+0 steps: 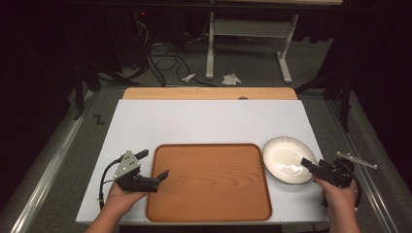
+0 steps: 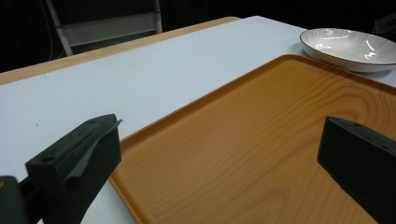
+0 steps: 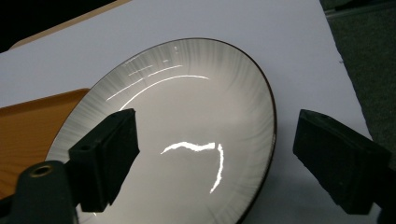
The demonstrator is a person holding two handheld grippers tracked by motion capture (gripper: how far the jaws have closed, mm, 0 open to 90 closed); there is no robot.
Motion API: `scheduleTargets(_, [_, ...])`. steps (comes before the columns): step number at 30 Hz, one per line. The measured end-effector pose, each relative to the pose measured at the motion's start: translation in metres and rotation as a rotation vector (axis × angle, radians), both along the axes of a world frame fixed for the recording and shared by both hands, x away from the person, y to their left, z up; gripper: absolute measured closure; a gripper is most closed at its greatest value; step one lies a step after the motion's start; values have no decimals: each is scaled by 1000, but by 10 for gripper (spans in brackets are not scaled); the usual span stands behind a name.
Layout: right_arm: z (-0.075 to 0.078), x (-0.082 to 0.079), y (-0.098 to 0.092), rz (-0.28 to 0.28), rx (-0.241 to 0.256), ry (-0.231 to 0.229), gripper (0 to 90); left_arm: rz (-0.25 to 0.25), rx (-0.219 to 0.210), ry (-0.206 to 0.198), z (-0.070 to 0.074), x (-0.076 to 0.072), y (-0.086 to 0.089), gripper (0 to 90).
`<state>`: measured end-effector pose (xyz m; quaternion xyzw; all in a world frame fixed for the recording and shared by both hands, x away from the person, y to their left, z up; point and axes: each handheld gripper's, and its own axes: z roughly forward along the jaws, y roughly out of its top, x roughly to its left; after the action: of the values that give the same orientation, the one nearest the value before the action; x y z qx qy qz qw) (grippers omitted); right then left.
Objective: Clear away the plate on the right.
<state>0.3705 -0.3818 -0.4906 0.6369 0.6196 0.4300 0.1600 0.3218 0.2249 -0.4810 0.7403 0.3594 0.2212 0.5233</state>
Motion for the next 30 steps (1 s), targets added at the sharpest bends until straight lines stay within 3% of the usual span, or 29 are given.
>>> scheduleTargets(7, [-10, 1, -12, -20, 113, 65, 344, -6, -1, 2, 0, 0, -1, 6])
scheduleTargets(8, [-11, 1, -15, -28, 154, 85, 367, -8, 0, 0, 0, 0, -1, 6])
scheduleTargets(9, [-11, 1, -15, -28, 154, 85, 367, -8, 0, 0, 0, 0, -1, 6])
scheduleTargets(10, [-14, 2, -19, -32, 190, 87, 439, -9, -2, -1, 0, 0, -1, 6])
scheduleTargets(13, [-15, 2, -20, -31, 210, 99, 469, -9, 3, 3, -1, 0, -1, 6])
scheduleTargets(14, [-16, 3, -21, -21, 214, 104, 516, -9, 3, 3, -1, 0, -2, 5])
scheduleTargets(21, [-19, 6, -22, -21, 250, 149, 561, -13, 5, 3, -1, 0, -2, 6])
scheduleTargets(22, [-21, 7, -22, -18, 302, 176, 593, -11, 6, 0, -1, 0, -2, 6])
scheduleTargets(24, [-23, 8, -25, -24, 341, 199, 632, -12, 6, -1, -1, -1, -2, 5])
scheduleTargets(25, [-23, 8, -25, -24, 341, 199, 632, -12, 6, -1, -1, -1, -2, 6])
scheduleTargets(28, [-25, 9, -28, -43, 359, 230, 759, -11, 4, -4, 0, -1, -2, 6])
scheduleTargets(30, [-26, 11, -31, -43, 372, 240, 777, -10, 5, -3, 0, -1, -2, 6])
